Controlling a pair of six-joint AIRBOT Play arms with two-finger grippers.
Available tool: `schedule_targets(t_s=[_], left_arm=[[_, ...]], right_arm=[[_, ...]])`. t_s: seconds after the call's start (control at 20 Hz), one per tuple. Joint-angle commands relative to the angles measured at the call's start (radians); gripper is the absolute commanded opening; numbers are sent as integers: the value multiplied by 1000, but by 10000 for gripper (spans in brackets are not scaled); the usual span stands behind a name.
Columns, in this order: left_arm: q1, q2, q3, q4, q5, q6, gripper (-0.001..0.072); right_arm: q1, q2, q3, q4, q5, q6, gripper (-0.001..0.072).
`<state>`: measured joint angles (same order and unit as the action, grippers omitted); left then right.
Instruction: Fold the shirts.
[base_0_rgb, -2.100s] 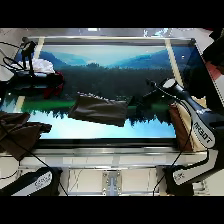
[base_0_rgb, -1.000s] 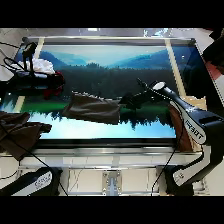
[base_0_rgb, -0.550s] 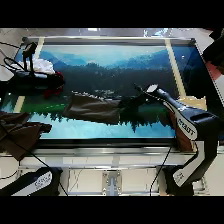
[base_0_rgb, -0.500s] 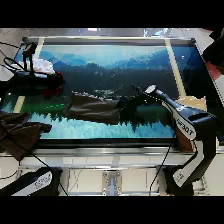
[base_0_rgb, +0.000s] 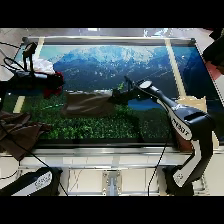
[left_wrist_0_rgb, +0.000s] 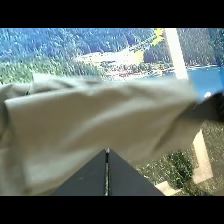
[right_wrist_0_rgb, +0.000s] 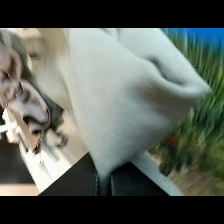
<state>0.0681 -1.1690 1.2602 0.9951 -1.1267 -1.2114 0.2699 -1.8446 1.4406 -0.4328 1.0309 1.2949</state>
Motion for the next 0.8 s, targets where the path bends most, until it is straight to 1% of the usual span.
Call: schedule_targets(t_s=[0.0, 0.15, 0.2, 0.3, 0.5, 0.6, 0.65, 0.75], left_arm=[[0, 1, 0, 0, -5, 0, 11], [0, 1, 0, 0, -4, 0, 10], [0, 1, 0, 0, -4, 0, 10], [0, 1, 0, 0, -4, 0, 11], [0, 1, 0, 0, -4, 0, 10], [0, 0, 0, 0, -3, 0, 10], [0, 0, 0, 0, -3, -1, 10], [0, 1, 0, 0, -4, -4, 11]], right_arm=[[-121, 64, 98, -167, 59, 58, 10], [-296, 224, 101, -472, 172, 188, 10], [-354, 278, 100, -553, 211, 213, 10], [-480, 390, 98, -661, 285, 224, 9], [-765, 573, 90, -761, 437, 219, 9], [-896, 646, 38, -808, 522, 187, 9], [-957, 689, -20, -838, 533, 185, 9], [-1069, 785, -193, -854, 505, 156, 9]])
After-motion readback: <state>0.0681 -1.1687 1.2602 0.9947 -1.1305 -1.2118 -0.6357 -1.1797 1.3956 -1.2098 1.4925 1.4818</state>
